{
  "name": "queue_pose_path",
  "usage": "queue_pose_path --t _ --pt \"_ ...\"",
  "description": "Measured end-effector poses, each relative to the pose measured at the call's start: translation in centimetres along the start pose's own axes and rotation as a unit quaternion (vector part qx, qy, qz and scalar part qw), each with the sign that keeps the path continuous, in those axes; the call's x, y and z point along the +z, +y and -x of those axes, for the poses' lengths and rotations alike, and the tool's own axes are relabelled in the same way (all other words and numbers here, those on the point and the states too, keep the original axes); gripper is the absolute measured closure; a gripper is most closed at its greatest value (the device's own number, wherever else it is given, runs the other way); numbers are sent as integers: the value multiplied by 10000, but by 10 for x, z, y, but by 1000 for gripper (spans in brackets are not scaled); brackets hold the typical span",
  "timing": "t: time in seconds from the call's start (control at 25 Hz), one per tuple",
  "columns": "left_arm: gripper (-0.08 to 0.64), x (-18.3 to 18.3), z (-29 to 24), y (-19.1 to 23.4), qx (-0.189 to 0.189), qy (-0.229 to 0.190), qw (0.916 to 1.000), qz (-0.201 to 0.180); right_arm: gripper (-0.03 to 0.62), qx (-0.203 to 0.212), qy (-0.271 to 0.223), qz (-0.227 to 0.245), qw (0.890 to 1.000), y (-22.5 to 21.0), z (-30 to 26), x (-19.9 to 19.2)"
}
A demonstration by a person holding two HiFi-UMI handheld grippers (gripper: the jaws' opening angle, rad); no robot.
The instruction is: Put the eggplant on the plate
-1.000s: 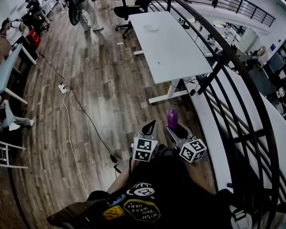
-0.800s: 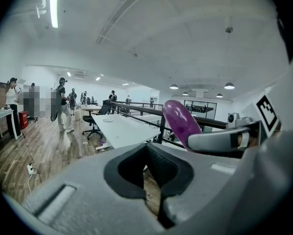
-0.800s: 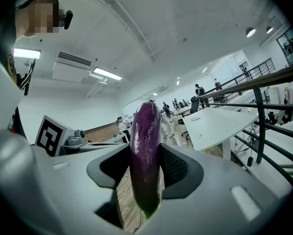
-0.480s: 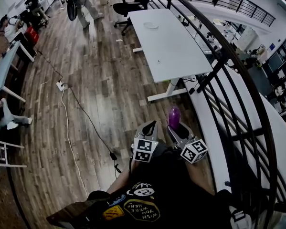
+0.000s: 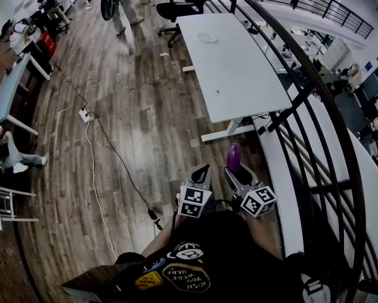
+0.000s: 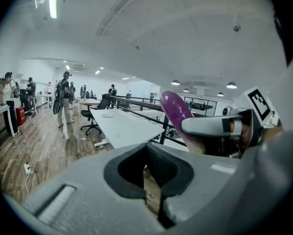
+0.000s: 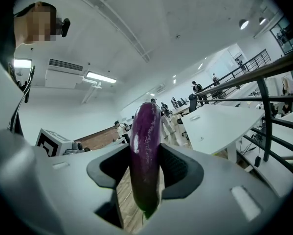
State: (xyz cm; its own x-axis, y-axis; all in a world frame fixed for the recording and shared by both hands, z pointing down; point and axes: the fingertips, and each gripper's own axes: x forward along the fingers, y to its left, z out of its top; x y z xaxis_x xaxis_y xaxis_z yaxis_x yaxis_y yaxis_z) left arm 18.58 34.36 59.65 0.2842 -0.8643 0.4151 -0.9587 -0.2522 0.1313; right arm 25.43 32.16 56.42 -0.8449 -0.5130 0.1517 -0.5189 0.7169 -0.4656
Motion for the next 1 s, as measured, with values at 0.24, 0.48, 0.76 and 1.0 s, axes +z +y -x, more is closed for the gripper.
queue_pose_path --t 0.24,0.48,0.76,1.0 --pt "555 63 -58 52 140 -171 9995 -238 399 297 -118 142 9994 -36 -73 55" --pt "555 81 -97 95 578 -202 9981 -89 399 757 28 117 9971 -59 -130 71" --pt "555 95 -149 128 401 136 9990 -146 399 646 170 -126 9977 -93 -179 83" --pt "555 122 -196 170 169 227 9994 -219 399 276 123 -306 9991 -133 -227 107"
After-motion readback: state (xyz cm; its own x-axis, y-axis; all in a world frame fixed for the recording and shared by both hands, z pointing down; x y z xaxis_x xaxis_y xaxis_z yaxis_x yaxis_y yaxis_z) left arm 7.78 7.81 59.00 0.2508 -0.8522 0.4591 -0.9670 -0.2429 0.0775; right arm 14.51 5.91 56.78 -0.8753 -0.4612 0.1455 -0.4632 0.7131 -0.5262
